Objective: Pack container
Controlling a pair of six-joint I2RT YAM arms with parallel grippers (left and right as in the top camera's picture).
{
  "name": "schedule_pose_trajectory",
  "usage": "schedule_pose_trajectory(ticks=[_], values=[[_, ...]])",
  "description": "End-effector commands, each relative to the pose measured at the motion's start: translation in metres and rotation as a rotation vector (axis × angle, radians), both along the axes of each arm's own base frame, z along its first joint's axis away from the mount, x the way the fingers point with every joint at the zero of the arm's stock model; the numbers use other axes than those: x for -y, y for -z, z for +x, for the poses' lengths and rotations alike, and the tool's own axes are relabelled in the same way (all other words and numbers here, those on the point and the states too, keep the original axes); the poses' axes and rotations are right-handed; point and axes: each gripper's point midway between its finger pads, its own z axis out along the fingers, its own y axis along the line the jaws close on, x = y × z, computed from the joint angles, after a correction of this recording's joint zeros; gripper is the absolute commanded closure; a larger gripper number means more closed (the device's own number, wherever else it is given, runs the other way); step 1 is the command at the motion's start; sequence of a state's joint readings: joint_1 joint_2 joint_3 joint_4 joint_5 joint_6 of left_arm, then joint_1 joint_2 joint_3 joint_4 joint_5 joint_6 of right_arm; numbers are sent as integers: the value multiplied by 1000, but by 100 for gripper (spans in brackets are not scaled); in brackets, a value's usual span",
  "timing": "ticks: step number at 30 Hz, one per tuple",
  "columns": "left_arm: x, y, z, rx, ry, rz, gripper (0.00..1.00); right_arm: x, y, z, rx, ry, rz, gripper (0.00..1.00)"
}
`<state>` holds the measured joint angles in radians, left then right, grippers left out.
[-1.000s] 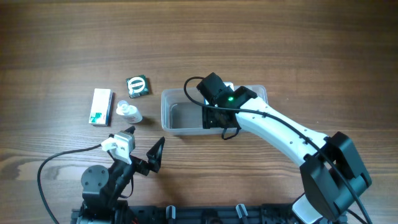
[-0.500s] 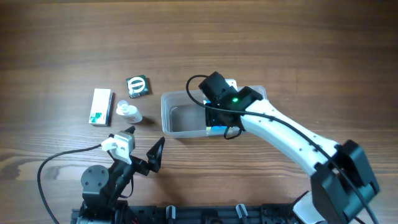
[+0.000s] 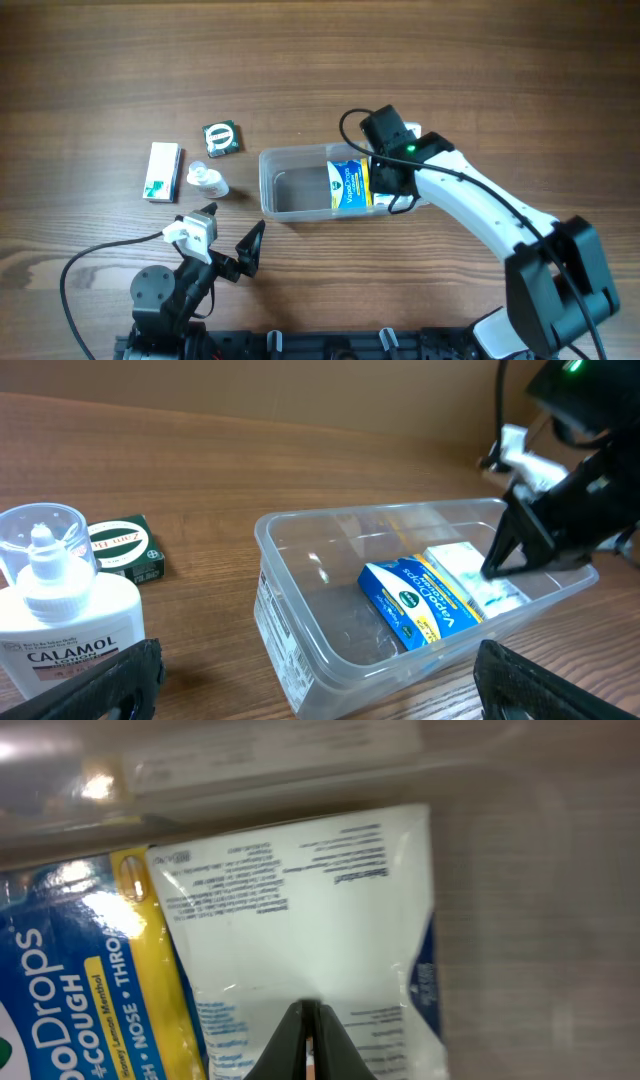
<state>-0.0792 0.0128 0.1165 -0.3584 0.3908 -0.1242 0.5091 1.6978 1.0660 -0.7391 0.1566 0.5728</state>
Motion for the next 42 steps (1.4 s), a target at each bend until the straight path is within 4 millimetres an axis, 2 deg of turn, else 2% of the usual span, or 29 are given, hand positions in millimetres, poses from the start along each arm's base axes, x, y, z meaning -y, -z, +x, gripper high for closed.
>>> schedule_pose_trajectory(ticks=[1, 5, 7, 9, 12, 13, 14, 15, 17, 18, 20, 21, 23, 24, 25, 26, 29, 31, 34, 37, 40, 42], values=[[0, 0, 0, 8, 2, 3, 0, -13, 23, -14, -64, -53, 69, 96], [0, 0, 0, 8, 2, 3, 0, -11, 31, -17, -65, -58, 67, 96], [0, 0, 0, 8, 2, 2, 0, -15, 20, -10, -41, -94, 71, 96], [0, 0, 0, 8, 2, 3, 0, -18, -4, 0, 4, -102, 79, 96], [0, 0, 0, 8, 2, 2, 0, -21, -67, 17, 140, -117, 101, 96], [0, 0, 0, 8, 2, 3, 0, -20, -95, 20, 203, -114, 119, 95], [0, 0, 0, 8, 2, 3, 0, -18, -125, 21, 276, -108, 142, 90], [0, 0, 0, 8, 2, 3, 0, -15, -152, 20, 347, -103, 165, 81], [0, 0, 0, 8, 2, 2, 0, -6, -189, 13, 455, -88, 189, 71], [0, 0, 0, 8, 2, 3, 0, 8, -211, 4, 524, -63, 182, 64], [0, 0, 0, 8, 2, 2, 0, 30, -237, -12, 603, -3, 167, 56], [0, 0, 0, 8, 1, 3, 0, 48, -253, -27, 650, 51, 161, 48], [-1, 0, 1, 12, -3, 4, 0, 64, -267, -44, 698, 69, 148, 34], [-1, 0, 0, 10, -2, 4, 0, 71, -273, -52, 720, 80, 146, 20], [-1, -1, 1, 16, -1, 3, 0, 78, -280, -60, 745, 89, 147, 12], [-1, -7, 2, 39, -2, 1, 0, 87, -288, -73, 779, 97, 158, 1], [-1, -7, 2, 40, -2, 3, 0, 92, -301, -100, 821, 58, 230, 0], [-2, -10, 4, 60, -11, 11, 0, 95, -318, -126, 893, 27, 325, 0], [-3, -15, 5, 82, -17, 8, 0, 122, -341, -156, 1046, 78, 362, 0], [-5, -33, 8, 142, -34, -10, 1, 136, -350, -173, 1117, 103, 383, 0], [-36, -56, 15, 128, -245, -155, 0, 139, -348, -177, 1120, 105, 387, 0], [-67, -74, 14, 79, -434, -156, 0, 138, -343, -175, 1103, 103, 377, 0]])
